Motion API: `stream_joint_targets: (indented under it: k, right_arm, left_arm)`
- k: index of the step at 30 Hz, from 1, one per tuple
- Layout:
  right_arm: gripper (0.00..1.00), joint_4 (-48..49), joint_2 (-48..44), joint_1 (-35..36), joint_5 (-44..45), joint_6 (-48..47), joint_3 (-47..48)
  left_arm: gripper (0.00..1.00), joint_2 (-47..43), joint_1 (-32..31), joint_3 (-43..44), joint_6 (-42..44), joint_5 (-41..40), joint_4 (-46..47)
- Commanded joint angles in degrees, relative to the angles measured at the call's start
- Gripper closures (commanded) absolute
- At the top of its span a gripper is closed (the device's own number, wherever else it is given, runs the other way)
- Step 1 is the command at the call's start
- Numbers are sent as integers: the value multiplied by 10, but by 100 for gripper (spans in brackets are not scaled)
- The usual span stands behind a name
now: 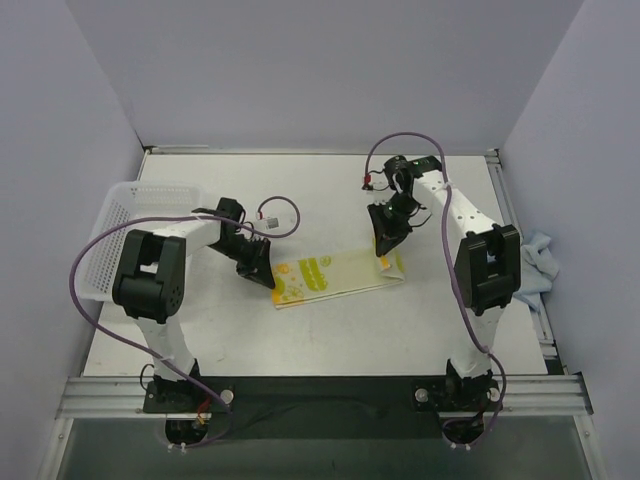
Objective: Roll the towels
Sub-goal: Fold the towel
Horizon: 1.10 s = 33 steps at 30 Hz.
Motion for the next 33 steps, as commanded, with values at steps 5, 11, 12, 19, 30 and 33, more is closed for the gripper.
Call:
stream_joint_targets:
  k: [5, 11, 12, 19, 30, 33]
  right_arm:
    - [100, 3, 31, 53, -64, 39, 37]
    - [100, 21, 53, 99, -78, 58, 47]
    - [100, 27, 57, 110, -82, 68, 48]
    - [100, 51, 88, 151, -104, 104, 74]
    - [100, 67, 128, 177, -124, 130, 83]
    - [100, 69, 136, 177, -122, 132, 82]
  left_arm:
    - [85, 34, 3, 6, -20, 20, 30]
    - [86, 46, 4, -10, -21, 13, 40]
    - [86, 48, 4, -11, -23, 13, 41]
    - [87, 52, 4, -14, -22, 13, 42]
    - [87, 45, 4, -25, -20, 9, 45]
    - [88, 43, 4, -25, -20, 7, 45]
